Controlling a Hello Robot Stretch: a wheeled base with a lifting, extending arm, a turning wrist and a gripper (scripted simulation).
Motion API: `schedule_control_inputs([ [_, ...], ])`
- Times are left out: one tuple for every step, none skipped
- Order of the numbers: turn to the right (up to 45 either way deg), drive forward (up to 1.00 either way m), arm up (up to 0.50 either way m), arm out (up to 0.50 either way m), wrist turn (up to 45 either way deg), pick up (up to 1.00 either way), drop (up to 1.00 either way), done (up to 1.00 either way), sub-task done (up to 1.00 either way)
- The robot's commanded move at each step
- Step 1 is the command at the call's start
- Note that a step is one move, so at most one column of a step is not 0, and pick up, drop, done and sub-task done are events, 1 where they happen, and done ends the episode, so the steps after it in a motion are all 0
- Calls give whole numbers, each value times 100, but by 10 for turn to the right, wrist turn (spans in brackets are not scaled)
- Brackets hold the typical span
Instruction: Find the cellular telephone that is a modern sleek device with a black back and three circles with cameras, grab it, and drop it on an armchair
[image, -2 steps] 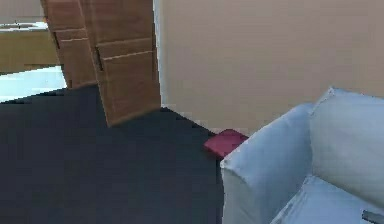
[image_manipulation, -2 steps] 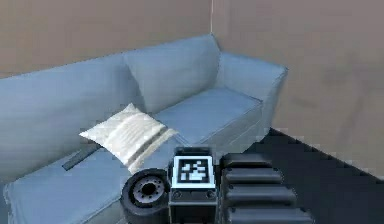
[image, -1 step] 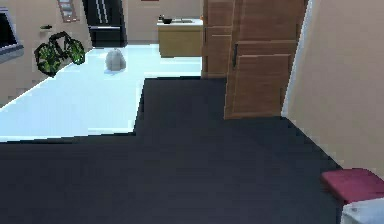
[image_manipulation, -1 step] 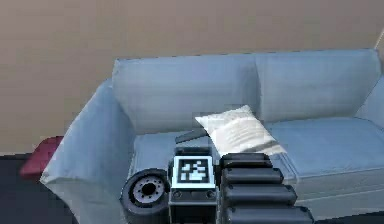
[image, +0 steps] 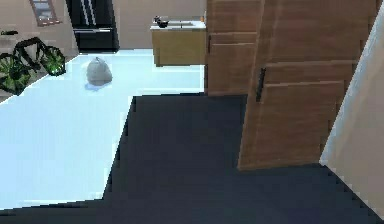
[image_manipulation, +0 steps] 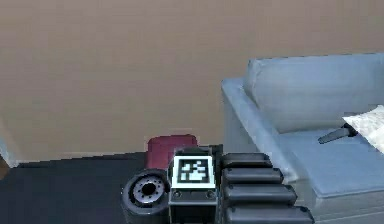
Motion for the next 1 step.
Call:
schedule_control_inputs([
  [0,100,0,0,0,0,0,0,0],
])
